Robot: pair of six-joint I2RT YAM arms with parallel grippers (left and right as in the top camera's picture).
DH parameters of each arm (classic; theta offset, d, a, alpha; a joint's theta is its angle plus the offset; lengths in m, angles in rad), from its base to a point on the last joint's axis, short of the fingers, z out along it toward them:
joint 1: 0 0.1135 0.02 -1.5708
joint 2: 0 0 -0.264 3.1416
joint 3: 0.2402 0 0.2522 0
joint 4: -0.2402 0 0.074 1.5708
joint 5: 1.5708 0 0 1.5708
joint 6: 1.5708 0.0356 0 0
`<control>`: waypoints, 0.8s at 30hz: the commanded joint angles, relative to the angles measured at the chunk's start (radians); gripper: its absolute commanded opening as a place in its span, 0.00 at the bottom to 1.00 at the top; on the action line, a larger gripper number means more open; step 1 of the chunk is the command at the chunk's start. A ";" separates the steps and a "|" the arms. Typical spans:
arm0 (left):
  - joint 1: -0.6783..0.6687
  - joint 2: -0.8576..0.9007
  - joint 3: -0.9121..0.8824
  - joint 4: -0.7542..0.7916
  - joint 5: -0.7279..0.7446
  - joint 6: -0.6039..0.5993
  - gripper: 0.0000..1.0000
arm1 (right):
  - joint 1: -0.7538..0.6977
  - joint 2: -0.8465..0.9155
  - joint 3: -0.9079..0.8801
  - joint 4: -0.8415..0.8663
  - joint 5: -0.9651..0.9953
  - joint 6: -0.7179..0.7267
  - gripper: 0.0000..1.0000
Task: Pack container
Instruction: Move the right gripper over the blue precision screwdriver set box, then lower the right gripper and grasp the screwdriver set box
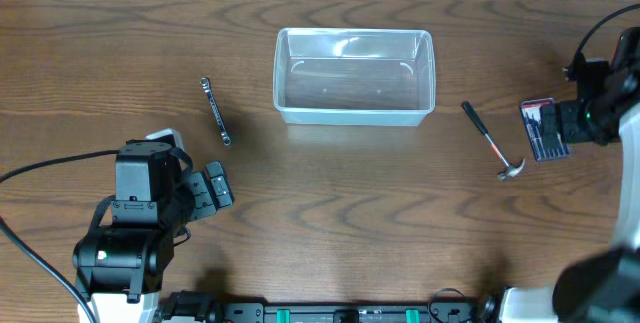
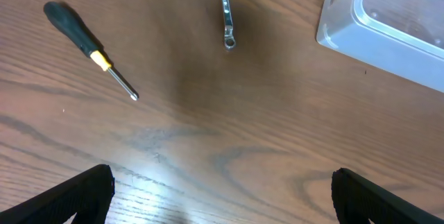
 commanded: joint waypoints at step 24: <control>-0.004 -0.005 0.022 0.002 -0.016 0.020 0.98 | -0.023 0.398 0.013 0.245 -0.047 -0.053 0.99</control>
